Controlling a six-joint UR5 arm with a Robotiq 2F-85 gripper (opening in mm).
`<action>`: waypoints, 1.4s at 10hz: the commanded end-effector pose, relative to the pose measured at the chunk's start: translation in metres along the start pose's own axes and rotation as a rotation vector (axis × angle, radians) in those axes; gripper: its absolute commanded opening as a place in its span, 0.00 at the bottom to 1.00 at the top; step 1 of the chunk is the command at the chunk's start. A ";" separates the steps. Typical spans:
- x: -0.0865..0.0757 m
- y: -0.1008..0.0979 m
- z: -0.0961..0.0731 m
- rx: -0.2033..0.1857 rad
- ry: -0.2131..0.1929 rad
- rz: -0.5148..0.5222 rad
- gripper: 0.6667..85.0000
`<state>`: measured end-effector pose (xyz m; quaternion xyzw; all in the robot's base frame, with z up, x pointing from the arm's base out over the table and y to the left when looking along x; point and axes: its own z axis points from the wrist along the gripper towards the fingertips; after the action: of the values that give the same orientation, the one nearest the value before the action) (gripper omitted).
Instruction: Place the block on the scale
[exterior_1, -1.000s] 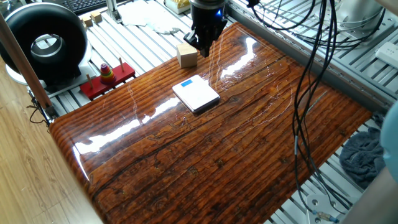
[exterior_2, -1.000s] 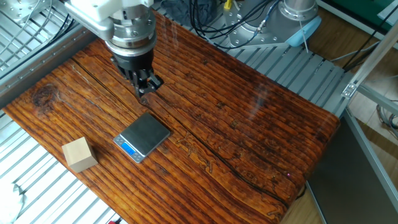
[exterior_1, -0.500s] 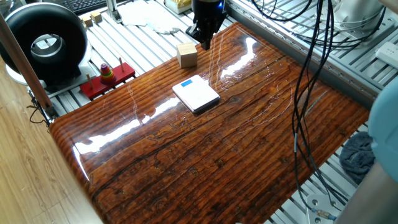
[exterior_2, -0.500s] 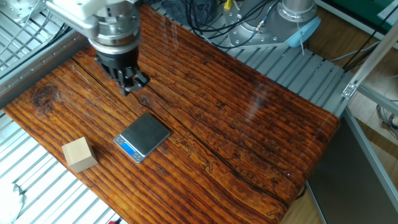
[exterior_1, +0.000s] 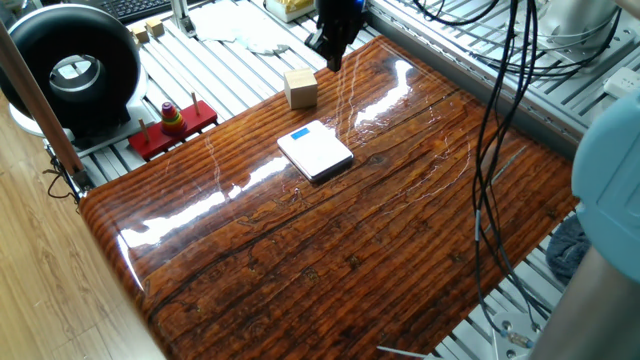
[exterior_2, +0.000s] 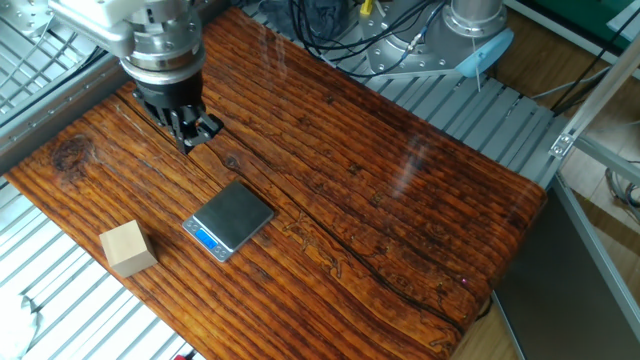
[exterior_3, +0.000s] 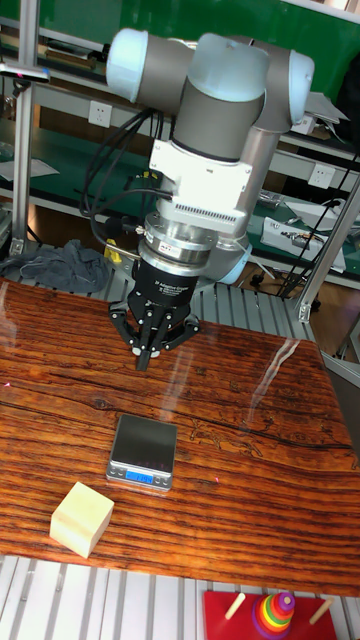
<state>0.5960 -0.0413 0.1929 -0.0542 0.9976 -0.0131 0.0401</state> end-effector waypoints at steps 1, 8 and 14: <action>0.001 0.006 -0.004 -0.043 0.005 0.025 0.00; -0.012 -0.001 -0.004 -0.018 -0.044 0.079 0.00; -0.034 -0.033 0.014 0.021 -0.030 -0.034 0.03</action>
<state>0.6187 -0.0619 0.1902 -0.0538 0.9967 -0.0273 0.0539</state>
